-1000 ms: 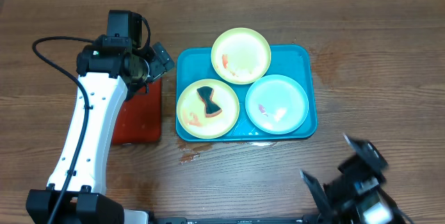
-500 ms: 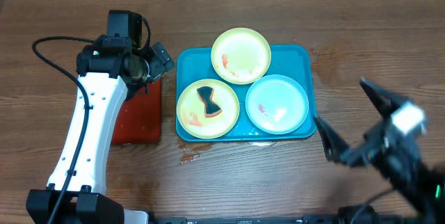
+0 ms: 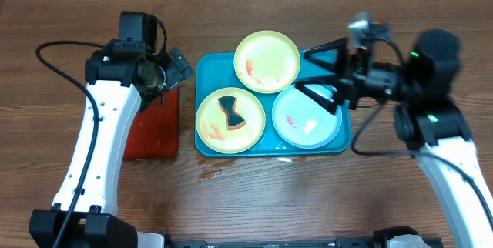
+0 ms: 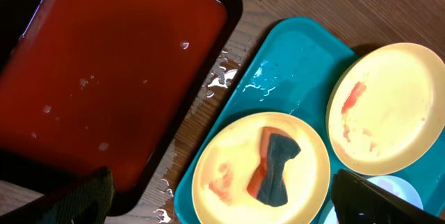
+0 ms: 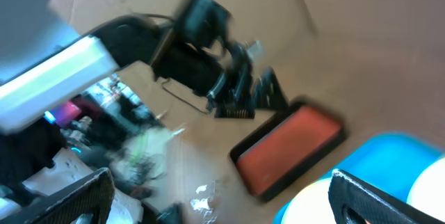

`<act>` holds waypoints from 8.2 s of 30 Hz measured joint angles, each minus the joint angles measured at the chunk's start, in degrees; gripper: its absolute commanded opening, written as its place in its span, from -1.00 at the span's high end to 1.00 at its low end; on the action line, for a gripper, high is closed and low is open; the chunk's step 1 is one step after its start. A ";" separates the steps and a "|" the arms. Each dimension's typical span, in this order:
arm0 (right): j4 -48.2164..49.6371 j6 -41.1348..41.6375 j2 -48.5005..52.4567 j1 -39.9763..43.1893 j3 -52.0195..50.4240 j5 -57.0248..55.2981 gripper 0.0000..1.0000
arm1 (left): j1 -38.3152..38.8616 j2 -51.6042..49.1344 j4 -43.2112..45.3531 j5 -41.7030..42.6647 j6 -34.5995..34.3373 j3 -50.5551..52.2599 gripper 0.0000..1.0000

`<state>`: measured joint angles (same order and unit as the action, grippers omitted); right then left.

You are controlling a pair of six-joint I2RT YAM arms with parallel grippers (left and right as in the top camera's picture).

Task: Clean dirty plates on tray and stack at the side

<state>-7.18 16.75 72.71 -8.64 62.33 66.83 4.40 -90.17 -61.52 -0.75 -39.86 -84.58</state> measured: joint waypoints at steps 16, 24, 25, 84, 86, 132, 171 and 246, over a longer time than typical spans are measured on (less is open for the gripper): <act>-45.13 -3.54 23.98 -12.35 26.27 -41.09 -1.00 | 0.00 0.00 -0.02 0.09 0.00 0.00 -0.99; -40.79 -11.08 28.96 -12.94 26.95 -40.22 -0.41 | 0.00 0.00 -0.63 1.60 0.02 0.00 -1.00; -40.85 -12.44 29.79 -13.33 26.95 -40.28 -0.39 | 0.00 0.00 -0.92 2.03 0.07 0.00 -0.99; -37.94 -14.34 52.09 -17.64 26.97 -43.82 0.62 | 0.00 0.00 1.01 7.85 5.92 4.79 -0.98; -38.16 -14.01 52.19 -17.64 26.97 -43.71 0.67 | 0.00 0.00 3.21 9.62 6.27 7.28 -1.00; -42.97 -10.80 52.50 -21.68 29.81 -51.43 0.92 | 13.42 -12.02 28.94 11.10 1.03 18.67 0.11; -42.95 -10.78 52.50 -21.79 29.88 -51.78 0.92 | 13.44 -16.90 4.52 -5.95 1.46 6.49 0.92; -71.47 -12.59 50.47 -48.83 62.42 -138.49 0.93 | -17.88 -16.83 -10.05 2.12 1.46 -8.81 0.92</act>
<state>-78.65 4.16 123.17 -57.47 124.75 -71.66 -13.47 -107.00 -71.57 1.37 -38.39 -93.38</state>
